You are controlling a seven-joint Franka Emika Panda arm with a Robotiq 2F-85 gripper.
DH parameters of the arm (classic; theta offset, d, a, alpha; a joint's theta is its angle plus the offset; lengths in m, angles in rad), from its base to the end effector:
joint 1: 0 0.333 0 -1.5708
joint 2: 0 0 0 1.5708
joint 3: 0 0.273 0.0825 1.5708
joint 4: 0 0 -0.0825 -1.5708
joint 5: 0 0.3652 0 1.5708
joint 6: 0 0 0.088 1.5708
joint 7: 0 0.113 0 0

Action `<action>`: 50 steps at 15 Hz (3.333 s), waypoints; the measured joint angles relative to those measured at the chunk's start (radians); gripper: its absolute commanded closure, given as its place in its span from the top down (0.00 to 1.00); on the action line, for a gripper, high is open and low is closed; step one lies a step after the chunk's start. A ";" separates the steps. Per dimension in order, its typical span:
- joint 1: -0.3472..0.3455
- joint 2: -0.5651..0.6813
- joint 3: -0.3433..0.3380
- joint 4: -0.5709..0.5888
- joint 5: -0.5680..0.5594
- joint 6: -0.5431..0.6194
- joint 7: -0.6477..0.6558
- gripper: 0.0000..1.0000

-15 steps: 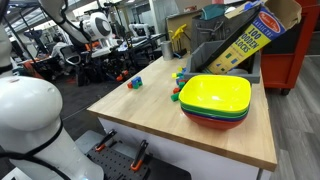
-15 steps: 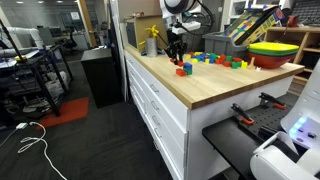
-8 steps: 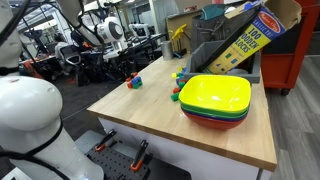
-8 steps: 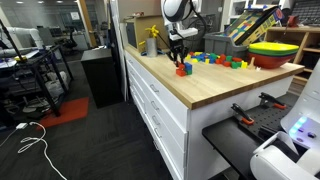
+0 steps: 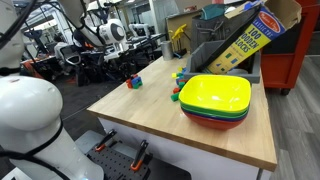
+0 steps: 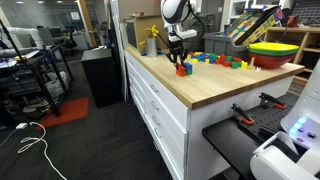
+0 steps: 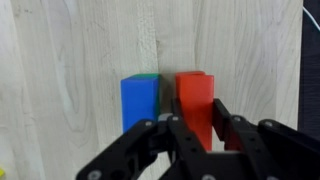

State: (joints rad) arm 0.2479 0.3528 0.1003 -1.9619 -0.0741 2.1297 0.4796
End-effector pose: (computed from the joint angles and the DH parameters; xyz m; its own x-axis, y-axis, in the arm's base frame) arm 0.5299 0.1880 0.2478 0.9837 -0.0959 -0.1522 -0.0809 -0.9915 0.1017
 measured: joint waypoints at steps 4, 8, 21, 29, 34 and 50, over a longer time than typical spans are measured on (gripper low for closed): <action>0.005 0.000 0.003 -0.002 0.009 -0.010 0.000 0.08; 0.005 0.000 0.002 -0.010 0.009 -0.014 0.000 0.08; 0.005 0.000 -0.003 -0.015 0.008 -0.015 -0.001 0.08; 0.005 0.000 -0.003 -0.015 0.007 -0.015 -0.003 0.59; 0.005 0.000 -0.003 -0.015 0.005 -0.016 -0.006 0.95; -0.028 -0.091 -0.003 -0.013 0.069 -0.017 -0.097 1.00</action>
State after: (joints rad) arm 0.2196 0.2614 0.0976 -1.9746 -0.0051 2.1128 0.3827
